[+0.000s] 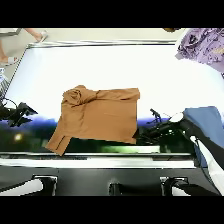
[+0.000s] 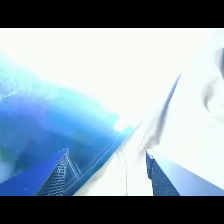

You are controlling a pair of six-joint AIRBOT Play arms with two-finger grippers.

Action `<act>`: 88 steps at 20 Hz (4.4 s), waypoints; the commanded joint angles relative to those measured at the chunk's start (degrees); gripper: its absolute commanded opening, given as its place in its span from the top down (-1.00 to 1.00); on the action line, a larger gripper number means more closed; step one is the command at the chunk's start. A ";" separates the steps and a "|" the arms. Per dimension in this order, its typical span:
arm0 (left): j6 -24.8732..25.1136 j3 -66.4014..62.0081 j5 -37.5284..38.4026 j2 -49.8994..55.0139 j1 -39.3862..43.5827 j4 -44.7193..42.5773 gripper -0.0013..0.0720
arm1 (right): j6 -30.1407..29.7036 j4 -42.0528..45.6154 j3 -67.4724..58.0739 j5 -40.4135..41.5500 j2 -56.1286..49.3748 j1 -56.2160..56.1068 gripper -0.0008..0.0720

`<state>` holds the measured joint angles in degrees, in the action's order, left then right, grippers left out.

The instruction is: Fold the clothes and pants, and hang the long-sleeved shirts on hangers.

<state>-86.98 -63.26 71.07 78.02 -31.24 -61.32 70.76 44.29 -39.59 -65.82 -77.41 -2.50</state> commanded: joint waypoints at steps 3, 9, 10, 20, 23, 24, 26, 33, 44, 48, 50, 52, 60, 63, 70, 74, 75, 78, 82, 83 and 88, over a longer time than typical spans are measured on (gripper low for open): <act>0.02 0.42 0.26 -0.04 -0.07 0.13 -0.50 | 1.88 -3.80 1.33 5.05 -3.17 -7.04 -0.51; 7.96 0.81 0.04 1.84 -0.04 1.70 -0.50 | 2.97 -4.28 0.55 6.54 -1.16 -6.97 0.89; 9.79 1.29 -0.02 3.02 -0.02 2.97 -0.50 | 4.20 -2.78 0.22 6.67 -0.04 -6.99 0.89; 19.54 4.70 -2.21 11.52 7.10 9.49 -0.50 | 9.11 1.95 0.20 7.50 7.65 -6.99 0.89; 19.47 4.70 -2.10 12.94 9.94 9.51 -0.50 | 10.12 1.84 0.20 7.52 7.65 -6.99 0.89; 19.50 4.70 -2.08 13.03 10.78 9.51 -0.50 | 10.29 1.81 0.20 7.48 7.65 -6.99 0.89; 19.50 4.70 -1.03 13.03 12.35 9.51 -0.49 | 10.29 1.81 0.20 7.48 7.65 -6.99 0.89; 18.93 8.39 2.32 12.96 15.37 10.16 0.79 | 10.32 1.66 0.17 7.48 7.65 -6.99 0.89; 9.62 -26.97 2.47 3.19 15.34 14.25 0.93 | 14.62 22.58 -41.16 6.91 7.65 -6.99 0.89; 3.72 -52.92 3.67 -1.77 15.37 9.57 0.93 | 17.51 29.16 -64.63 -0.59 8.66 -6.99 0.89; 0.94 -58.51 3.39 -6.49 15.37 7.76 0.93 | 18.43 29.97 -72.22 -2.56 11.63 -6.99 0.89; -1.86 -56.94 3.56 -13.40 15.37 4.61 0.92 | 19.98 30.42 -75.87 -3.10 16.46 -6.99 0.89; -7.82 -49.24 3.50 -29.90 15.32 -6.25 0.92 | 25.97 39.41 -75.91 -7.17 26.01 -6.99 0.89; -7.80 -49.22 3.63 -25.79 15.39 -6.16 0.92 | 26.16 40.63 -75.91 -7.58 20.81 -6.99 0.89; -2.08 -49.22 9.66 4.68 16.37 -0.63 0.92 | 27.65 41.09 -75.91 -10.23 -5.27 -6.99 0.89; -0.37 -49.24 5.53 26.34 19.21 -0.52 0.92 | 27.61 41.05 -75.91 -7.52 -20.98 -6.99 0.89; -0.39 -49.24 3.85 30.32 19.85 -0.07 0.92 | 27.63 40.96 -75.91 -5.79 -24.22 -6.99 0.89; -0.39 -49.24 -2.38 38.53 20.96 3.39 0.92 | 28.26 38.49 -75.91 -0.55 -32.28 -6.99 0.89; -0.39 -49.24 -6.05 42.51 21.33 5.01 0.92 | 29.14 31.32 -75.91 2.78 -38.34 -7.06 0.89; -0.39 -49.22 -5.95 42.71 21.33 5.01 0.91 | 29.14 29.57 -75.91 2.89 -39.23 -7.06 0.89; -0.46 -51.19 -2.99 41.48 20.06 5.03 0.30 | 29.16 23.21 -75.91 1.18 -39.65 -7.04 0.86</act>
<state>-87.42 -113.21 66.50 119.50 -10.55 -56.90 99.85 72.60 -115.46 -64.01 -116.38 -9.50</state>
